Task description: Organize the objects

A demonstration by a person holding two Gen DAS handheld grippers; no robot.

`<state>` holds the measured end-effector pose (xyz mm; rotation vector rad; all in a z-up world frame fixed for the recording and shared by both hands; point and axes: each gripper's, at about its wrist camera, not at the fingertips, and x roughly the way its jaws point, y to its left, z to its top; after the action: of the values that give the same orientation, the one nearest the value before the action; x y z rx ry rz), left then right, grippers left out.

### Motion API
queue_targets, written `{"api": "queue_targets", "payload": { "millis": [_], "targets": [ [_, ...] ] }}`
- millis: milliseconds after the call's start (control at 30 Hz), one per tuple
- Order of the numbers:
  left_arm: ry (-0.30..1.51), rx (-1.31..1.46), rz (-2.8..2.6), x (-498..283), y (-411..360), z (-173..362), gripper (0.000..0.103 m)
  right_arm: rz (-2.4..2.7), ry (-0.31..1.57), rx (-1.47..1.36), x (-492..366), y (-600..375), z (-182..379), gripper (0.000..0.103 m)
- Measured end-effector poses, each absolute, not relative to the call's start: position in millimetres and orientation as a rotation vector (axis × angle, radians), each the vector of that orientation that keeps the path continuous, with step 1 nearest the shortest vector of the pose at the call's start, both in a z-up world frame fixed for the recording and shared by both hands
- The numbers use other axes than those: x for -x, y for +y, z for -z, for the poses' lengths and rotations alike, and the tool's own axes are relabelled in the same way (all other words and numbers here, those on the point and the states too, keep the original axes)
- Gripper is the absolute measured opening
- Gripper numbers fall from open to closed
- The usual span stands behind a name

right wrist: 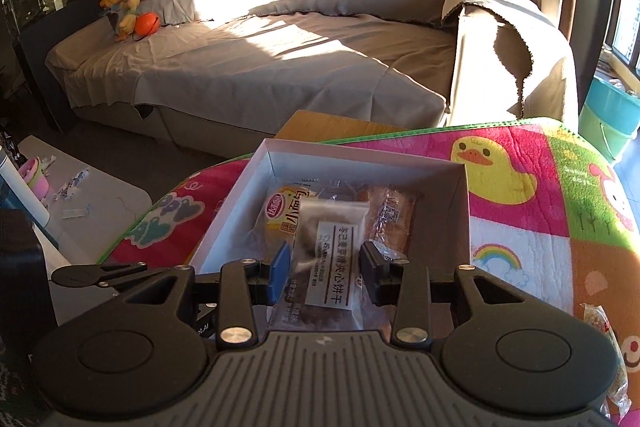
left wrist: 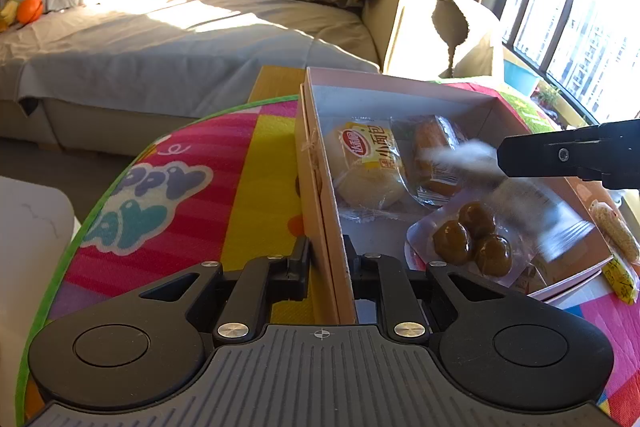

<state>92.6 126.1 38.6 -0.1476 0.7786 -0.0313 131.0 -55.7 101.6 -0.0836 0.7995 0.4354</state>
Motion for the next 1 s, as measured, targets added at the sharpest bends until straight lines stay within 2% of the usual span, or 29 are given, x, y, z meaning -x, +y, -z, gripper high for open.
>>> {"api": "queue_targets", "payload": {
  "millis": [233,433,567,800,1000],
  "targets": [
    [0.779,0.15,0.035,-92.3,125.9,-39.1,0.018,-0.404,0.779,0.083,-124.2,-73.2,-107.3,0.047],
    [0.777,0.155,0.039,-90.3,126.6,-39.5,0.018,-0.281,0.728,0.162,-100.3,-114.3,-109.5,0.065],
    [0.777,0.157,0.038,-90.2,126.9,-39.3,0.018,-0.155,0.72,0.195,-86.3,-155.2,-102.0,0.071],
    [0.774,0.157,0.03,-90.4,126.3,-39.0,0.018,0.076,0.777,0.067,-75.6,-235.7,-80.2,0.075],
    [0.773,0.158,0.033,-90.0,126.9,-39.0,0.018,0.109,0.784,0.016,-68.0,-253.6,-67.8,0.079]
  ]
}}
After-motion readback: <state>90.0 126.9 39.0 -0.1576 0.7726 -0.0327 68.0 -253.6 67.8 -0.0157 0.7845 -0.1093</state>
